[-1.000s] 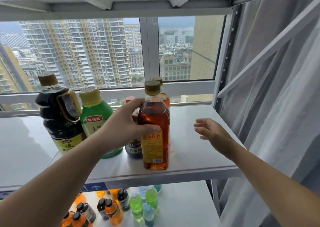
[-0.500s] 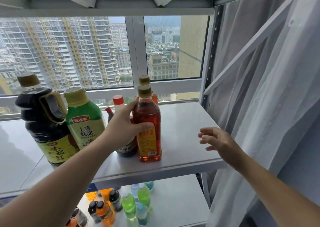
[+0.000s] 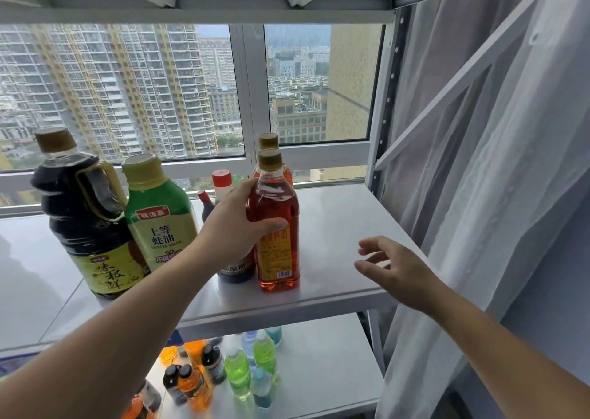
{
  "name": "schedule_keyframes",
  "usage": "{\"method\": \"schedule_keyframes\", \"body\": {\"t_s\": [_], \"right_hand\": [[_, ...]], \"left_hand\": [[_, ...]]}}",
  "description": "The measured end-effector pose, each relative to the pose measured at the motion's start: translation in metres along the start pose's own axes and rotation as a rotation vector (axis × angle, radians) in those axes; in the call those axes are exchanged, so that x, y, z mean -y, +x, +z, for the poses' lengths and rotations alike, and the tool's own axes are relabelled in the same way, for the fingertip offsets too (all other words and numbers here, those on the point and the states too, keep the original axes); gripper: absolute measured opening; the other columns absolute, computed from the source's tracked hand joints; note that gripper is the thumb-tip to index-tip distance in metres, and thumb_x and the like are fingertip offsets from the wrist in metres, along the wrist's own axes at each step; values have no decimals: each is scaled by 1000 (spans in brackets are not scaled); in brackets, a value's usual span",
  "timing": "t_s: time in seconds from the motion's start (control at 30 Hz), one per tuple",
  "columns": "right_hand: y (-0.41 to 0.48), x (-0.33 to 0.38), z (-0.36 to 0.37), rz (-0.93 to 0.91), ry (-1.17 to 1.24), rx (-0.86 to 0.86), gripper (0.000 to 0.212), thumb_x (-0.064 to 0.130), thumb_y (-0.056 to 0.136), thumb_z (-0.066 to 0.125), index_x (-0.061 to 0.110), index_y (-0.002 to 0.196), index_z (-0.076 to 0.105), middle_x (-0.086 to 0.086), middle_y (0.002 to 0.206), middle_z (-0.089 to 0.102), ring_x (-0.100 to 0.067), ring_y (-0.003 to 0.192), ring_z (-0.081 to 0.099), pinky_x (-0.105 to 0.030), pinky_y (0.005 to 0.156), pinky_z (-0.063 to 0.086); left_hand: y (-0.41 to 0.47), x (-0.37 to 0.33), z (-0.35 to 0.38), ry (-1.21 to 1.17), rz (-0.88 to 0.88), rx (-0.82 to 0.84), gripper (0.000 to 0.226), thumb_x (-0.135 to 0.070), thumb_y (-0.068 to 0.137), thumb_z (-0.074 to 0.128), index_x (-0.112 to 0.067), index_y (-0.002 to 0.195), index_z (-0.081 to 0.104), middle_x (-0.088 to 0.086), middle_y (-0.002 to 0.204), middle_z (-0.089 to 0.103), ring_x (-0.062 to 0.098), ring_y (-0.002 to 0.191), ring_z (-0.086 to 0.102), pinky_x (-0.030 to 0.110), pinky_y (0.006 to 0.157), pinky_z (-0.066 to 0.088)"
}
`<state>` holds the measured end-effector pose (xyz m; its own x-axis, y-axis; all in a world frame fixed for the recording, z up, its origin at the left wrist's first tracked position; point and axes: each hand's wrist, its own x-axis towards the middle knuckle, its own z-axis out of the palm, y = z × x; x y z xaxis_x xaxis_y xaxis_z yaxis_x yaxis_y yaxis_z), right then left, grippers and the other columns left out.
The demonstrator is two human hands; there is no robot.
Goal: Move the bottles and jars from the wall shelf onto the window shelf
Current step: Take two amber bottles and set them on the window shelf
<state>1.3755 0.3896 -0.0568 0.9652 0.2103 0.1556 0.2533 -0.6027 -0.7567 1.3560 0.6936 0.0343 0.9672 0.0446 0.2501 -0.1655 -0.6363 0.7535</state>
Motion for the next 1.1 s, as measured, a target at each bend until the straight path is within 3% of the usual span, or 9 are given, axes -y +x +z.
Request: {"method": "schedule_keyframes", "body": {"t_s": [0.27,0.47,0.6,0.67,0.77,0.9,1.1], "right_hand": [[1,36,16,-147,-416,63,66,60,90,67,25,144,52,11,136,60,-4,109,60,-29,95,56],[-5,54,23,-173,-554,121,71,64,91,62,26,149,46,8,147,55,-11,128,57,-31,103,52],[-13,57,26,-180,-642,157,72,64,93,59,25,151,44,6,150,52,-15,133,54,-34,107,49],[-18,56,29,-178,-660,179,72,64,93,59,25,151,45,6,147,52,-16,132,53,-34,106,49],[-28,51,40,-185,-671,209,68,62,93,56,24,148,47,6,142,54,-17,128,54,-34,102,48],[-53,42,57,-190,-688,254,61,67,92,53,27,138,53,8,131,58,-15,118,58,-35,97,53],[-117,43,65,-121,-666,275,64,67,92,55,29,144,52,10,146,53,-14,129,56,-35,106,51]], "left_hand": [[-8,-5,4,87,56,-69,75,-34,84,83,-28,148,44,-3,134,56,19,115,61,32,92,48],[-25,3,3,144,62,-196,81,-39,84,83,-23,151,40,1,143,50,18,123,58,40,107,51],[-52,19,3,242,57,-222,59,-43,85,80,-24,131,49,-3,126,45,15,112,56,36,100,55],[-71,28,6,397,78,-169,44,-43,87,76,-28,121,53,-7,120,42,13,114,49,35,102,51],[-98,32,13,527,88,1,37,-46,92,69,-31,124,56,-12,124,45,11,119,46,28,102,45],[-130,36,23,649,29,210,49,-56,94,62,-35,137,51,-13,136,49,10,121,47,31,102,47],[-180,41,30,585,-66,319,61,-58,93,64,-37,146,45,-12,151,44,12,129,50,30,105,47]]}}
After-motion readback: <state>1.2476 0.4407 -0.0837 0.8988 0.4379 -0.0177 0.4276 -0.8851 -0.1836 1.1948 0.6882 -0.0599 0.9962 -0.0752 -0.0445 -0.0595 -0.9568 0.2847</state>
